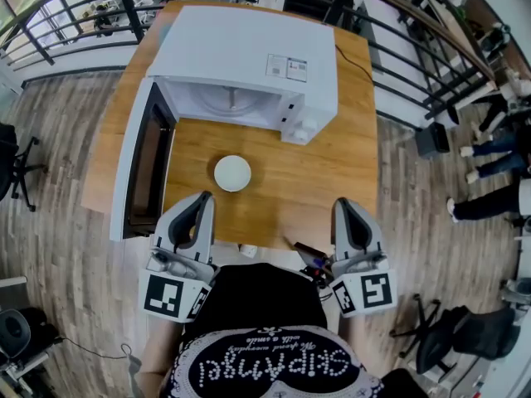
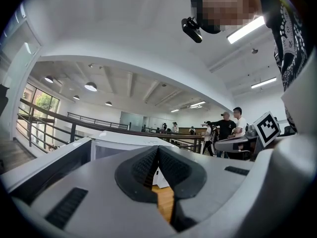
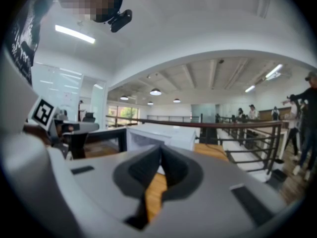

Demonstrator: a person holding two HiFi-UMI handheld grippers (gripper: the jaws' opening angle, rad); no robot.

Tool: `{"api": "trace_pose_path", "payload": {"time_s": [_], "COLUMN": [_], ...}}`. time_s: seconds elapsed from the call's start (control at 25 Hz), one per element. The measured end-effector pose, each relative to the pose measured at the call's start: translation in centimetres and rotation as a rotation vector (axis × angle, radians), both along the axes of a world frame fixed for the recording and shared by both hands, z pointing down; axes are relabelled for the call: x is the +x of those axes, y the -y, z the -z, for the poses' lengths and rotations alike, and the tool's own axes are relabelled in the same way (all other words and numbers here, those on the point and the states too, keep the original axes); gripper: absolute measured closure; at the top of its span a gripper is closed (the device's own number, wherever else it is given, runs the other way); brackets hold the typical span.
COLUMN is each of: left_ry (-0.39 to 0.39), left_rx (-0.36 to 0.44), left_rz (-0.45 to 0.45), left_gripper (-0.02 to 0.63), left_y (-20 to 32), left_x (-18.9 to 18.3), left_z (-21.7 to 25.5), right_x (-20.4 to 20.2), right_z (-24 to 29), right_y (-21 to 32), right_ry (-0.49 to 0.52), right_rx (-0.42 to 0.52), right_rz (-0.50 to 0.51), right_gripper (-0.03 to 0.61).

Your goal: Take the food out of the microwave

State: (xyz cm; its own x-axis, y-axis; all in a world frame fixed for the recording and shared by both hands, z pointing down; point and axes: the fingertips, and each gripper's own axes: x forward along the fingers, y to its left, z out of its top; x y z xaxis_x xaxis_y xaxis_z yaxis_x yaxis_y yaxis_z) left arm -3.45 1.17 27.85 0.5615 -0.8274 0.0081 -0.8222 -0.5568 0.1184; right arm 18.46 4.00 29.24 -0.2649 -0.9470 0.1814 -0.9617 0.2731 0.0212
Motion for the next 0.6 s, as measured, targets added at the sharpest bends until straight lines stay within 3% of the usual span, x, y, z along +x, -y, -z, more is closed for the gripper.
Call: {"api": "trace_pose_path", "payload": {"time_s": [0.6], "left_ry": [0.001], "left_rx": [0.012], "left_rz": [0.007], "left_gripper": [0.581], "left_y": [-0.55], "left_x": [0.16], "left_z": [0.32], "right_x": [0.51], "right_z": [-0.38], "right_y": [-0.6], "right_ry": [-0.016], "right_rx": [-0.01], "right_rz": [0.004], "right_gripper": [0.546]}}
